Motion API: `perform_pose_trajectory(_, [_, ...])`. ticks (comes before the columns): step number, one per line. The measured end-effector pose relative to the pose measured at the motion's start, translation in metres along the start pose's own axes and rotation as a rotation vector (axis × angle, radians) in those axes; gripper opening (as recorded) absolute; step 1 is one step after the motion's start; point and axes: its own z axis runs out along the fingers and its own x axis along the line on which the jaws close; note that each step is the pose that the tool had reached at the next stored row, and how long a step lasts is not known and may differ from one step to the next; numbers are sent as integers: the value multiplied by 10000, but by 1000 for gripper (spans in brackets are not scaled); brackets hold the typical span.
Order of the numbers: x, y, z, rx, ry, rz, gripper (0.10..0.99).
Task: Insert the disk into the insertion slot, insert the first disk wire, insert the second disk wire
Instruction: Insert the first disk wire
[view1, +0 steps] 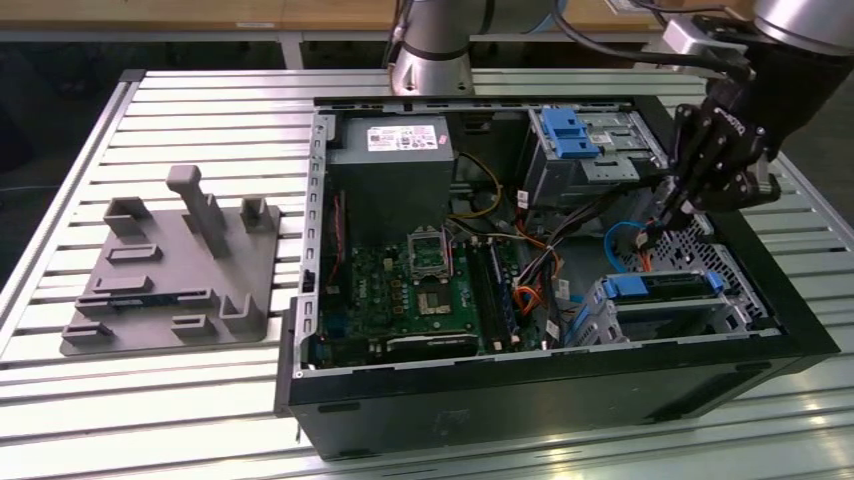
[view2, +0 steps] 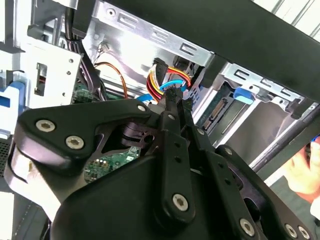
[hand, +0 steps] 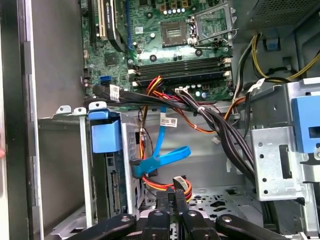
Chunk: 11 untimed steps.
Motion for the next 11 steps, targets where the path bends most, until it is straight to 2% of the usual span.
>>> perform_pose_trajectory(4, [69, -8, 1, -37, -313, -23, 165])
perform_pose_trajectory(8, [152, -18, 8, -55, -475, -35, 165])
perform_pose_trajectory(11, [199, -24, 11, -58, -510, -44, 165])
